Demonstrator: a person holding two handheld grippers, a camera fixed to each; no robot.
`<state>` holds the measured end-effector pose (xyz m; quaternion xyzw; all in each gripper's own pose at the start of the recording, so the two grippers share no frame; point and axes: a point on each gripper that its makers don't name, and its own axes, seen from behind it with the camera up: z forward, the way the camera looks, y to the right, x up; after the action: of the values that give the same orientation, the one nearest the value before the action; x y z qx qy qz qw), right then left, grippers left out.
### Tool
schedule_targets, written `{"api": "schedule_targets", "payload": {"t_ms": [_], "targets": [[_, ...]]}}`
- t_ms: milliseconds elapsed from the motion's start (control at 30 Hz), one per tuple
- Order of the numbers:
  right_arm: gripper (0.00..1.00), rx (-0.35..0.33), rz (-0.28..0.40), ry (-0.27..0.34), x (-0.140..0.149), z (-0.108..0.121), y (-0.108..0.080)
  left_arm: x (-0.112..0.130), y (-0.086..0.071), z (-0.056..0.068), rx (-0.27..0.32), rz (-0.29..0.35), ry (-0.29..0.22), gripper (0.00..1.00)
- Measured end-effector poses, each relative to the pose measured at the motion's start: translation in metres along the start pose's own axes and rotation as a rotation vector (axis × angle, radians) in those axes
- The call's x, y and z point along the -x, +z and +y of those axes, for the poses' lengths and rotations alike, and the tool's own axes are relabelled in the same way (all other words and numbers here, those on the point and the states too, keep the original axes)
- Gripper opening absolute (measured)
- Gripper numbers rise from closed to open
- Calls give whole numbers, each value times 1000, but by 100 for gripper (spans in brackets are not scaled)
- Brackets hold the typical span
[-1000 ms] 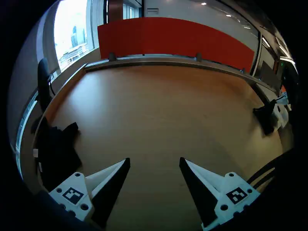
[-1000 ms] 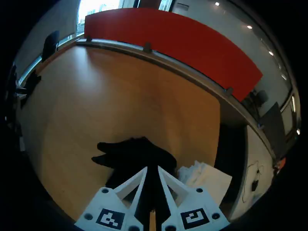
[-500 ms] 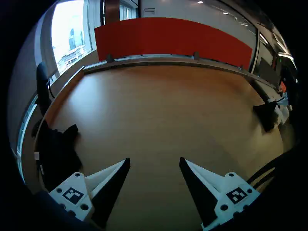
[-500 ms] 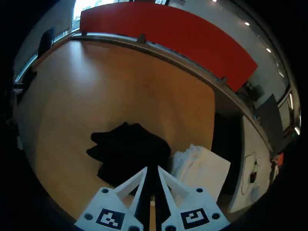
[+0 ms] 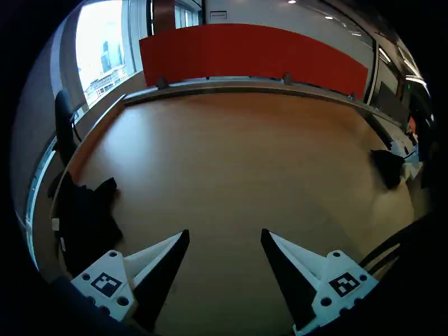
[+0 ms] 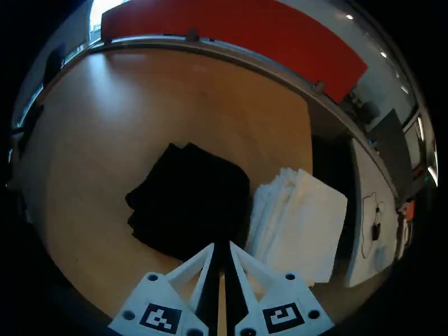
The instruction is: Fold towel
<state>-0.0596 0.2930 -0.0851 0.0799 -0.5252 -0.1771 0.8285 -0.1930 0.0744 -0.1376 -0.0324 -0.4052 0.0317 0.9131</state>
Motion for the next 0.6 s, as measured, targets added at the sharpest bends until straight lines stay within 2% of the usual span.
{"api": "schedule_targets", "payload": {"t_ms": [200,600], "targets": [[4,14,-34,33,18,1,8,1,0,0,-3,-4,10,95],[4,37,-76,64,35,3,18,5,0,2,-4,-14,20,95]]}}
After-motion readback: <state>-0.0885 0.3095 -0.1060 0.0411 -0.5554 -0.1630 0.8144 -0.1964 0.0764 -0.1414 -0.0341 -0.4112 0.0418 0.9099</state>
